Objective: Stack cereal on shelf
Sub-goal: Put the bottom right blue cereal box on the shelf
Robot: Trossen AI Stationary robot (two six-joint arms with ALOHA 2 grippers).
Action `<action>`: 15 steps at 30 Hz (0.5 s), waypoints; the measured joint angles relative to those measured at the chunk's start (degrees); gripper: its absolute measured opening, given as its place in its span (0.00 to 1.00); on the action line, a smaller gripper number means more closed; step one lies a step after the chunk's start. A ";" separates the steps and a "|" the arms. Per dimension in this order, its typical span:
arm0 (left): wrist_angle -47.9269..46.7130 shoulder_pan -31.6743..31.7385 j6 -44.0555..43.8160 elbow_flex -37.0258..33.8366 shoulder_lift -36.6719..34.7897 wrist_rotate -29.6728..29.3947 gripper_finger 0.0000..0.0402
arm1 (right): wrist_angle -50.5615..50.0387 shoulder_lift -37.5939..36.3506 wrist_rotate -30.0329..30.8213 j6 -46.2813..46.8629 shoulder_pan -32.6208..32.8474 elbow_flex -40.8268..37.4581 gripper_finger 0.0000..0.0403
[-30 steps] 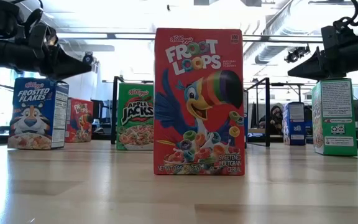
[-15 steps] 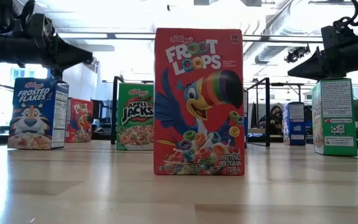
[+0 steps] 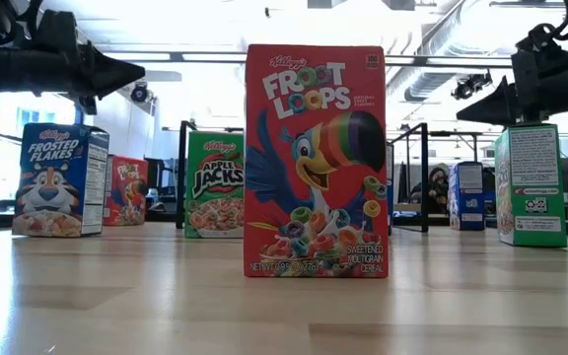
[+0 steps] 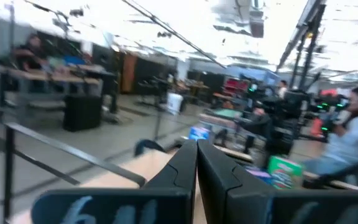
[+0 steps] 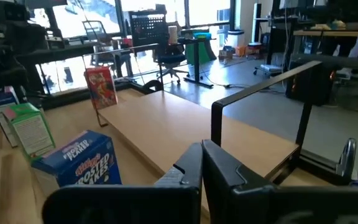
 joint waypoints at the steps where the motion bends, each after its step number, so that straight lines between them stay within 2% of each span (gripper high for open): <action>1: 0.06 0.00 -0.56 0.00 0.00 0.02 0.01 | 0.40 0.00 -0.01 -0.39 0.00 -0.01 0.00; 5: -0.28 0.03 -0.05 0.00 0.02 0.72 0.01 | 2.98 0.00 0.54 -4.79 0.00 -0.01 0.00; 7: -0.24 0.02 0.10 0.00 0.03 -1.30 0.01 | 4.90 0.00 0.22 -5.34 0.00 -0.01 0.00; 10: -0.29 0.04 -0.21 0.00 0.03 -4.59 0.01 | 8.96 0.00 -1.11 -5.27 0.00 -0.01 0.00; 15: -1.29 0.04 -0.88 0.00 0.36 -3.26 0.01 | 16.54 0.02 -2.36 -2.56 0.00 -0.01 0.00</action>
